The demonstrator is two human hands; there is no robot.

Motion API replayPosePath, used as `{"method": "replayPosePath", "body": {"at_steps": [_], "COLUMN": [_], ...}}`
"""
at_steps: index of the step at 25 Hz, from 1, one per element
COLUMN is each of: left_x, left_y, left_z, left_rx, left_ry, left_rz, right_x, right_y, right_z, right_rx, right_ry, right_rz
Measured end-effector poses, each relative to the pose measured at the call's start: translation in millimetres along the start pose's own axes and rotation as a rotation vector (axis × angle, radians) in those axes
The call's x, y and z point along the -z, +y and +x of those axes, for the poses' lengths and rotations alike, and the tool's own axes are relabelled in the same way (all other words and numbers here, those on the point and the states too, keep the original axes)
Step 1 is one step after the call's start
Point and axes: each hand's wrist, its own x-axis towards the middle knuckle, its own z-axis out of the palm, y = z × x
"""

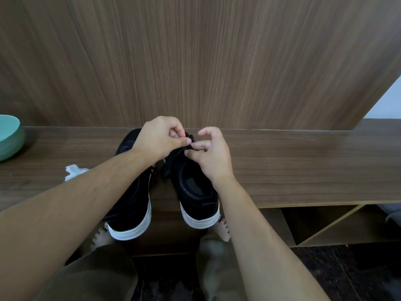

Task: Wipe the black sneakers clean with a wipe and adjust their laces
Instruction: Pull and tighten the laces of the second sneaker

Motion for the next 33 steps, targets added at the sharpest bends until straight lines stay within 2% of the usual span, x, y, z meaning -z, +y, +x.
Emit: {"method": "replayPosePath", "body": {"at_steps": [2, 4, 7, 10, 12, 14, 16, 18, 21, 27, 29, 33], "left_x": [0.3, 3.3, 13.5, 19.1, 17.2, 13.6, 13.0, 13.8, 14.4, 15.7, 13.4, 1.3], "left_y": [-2.6, -5.0, -5.2, -4.8, -2.5, -2.2, -2.4, -3.1, -3.5, -8.8, -16.8, -25.1], "left_z": [1.6, 3.1, 2.9, 4.3, 5.5, 6.9, 7.2, 6.7, 6.8, 10.7, 13.2, 13.7], "left_rx": [0.073, 0.072, 0.002, -0.065, -0.145, -0.140, -0.001, 0.157, 0.254, 0.487, 0.485, 0.202], "left_ry": [-0.027, -0.077, -0.189, -0.217, -0.242, -0.301, -0.379, -0.448, -0.444, -0.309, -0.203, -0.097], "left_rz": [-0.076, -0.095, -0.010, 0.168, 0.312, 0.336, 0.154, -0.060, -0.200, -0.676, -0.575, 0.074], "right_x": [-2.8, -5.4, -6.6, -4.1, -2.3, -0.7, -0.3, -0.8, 1.2, 17.3, 24.7, 37.6], "right_y": [1.4, 4.0, 6.7, 5.0, 4.0, 2.8, 2.2, 0.2, -4.2, -8.6, -7.1, -2.8], "right_z": [-0.4, 0.8, 0.7, 0.2, 0.6, 0.3, -1.4, -3.8, -6.4, -10.3, -8.5, -2.4], "right_rx": [0.064, 0.130, 0.224, 0.286, 0.245, 0.176, 0.177, 0.259, 0.391, 0.276, 0.214, 0.169], "right_ry": [0.036, 0.055, 0.063, 0.047, -0.010, -0.073, -0.070, 0.043, 0.164, 0.043, -0.019, -0.127], "right_rz": [-0.144, -0.219, -0.379, -0.576, -0.573, -0.511, -0.567, -0.619, -0.691, -0.775, -0.743, -0.725]}}
